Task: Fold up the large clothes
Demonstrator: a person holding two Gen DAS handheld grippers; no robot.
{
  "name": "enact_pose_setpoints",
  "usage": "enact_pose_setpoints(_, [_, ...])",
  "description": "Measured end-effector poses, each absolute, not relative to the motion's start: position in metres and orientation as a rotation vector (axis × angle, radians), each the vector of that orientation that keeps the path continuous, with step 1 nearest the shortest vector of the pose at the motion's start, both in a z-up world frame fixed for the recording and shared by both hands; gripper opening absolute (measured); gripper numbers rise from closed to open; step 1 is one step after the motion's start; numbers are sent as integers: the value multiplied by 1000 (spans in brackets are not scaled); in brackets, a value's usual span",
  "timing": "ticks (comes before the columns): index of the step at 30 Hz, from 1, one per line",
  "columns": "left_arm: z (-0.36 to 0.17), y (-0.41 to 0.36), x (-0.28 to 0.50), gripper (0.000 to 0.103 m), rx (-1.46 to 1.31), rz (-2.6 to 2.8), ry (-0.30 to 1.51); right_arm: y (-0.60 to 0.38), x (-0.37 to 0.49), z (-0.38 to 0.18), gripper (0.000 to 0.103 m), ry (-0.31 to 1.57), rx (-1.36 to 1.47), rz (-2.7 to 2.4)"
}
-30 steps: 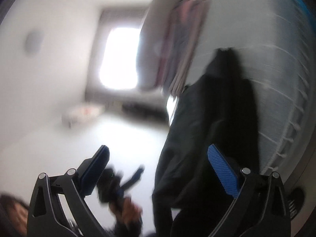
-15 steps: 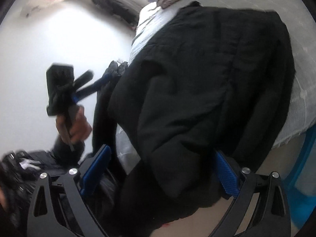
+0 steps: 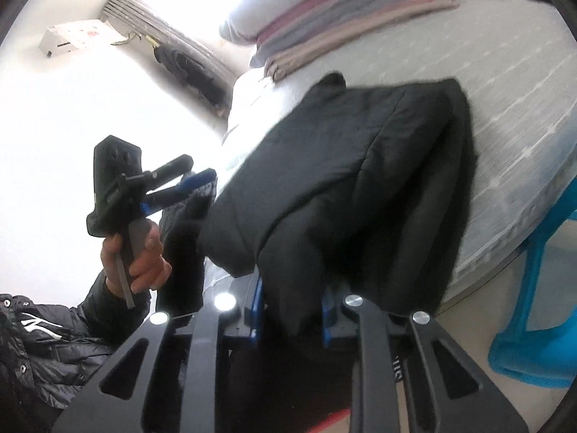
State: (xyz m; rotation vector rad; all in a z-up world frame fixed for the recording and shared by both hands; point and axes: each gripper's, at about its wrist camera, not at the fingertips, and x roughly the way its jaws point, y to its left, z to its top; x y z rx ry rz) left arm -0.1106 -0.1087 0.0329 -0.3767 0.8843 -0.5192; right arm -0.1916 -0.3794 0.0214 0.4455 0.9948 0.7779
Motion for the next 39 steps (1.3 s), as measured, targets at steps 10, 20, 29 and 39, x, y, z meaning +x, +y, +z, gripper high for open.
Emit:
enact_pose_setpoints(10, [-10,-145,-106,80,-181,-558,982,-432,-226,-67,39,1063,606,737])
enact_pose_setpoints(20, [3,-147,-112,80,-234,-612,952,-452,-213,9,74,772,668,725])
enact_pose_setpoints(29, [-2,-145,-116,80,-213,-664,954,-443,-205,-75,78,1017,696,648])
enact_pose_setpoints(39, [-29,-33,-64,82,-595,-440,1065,-486,-204,-129,94,1147,893,582])
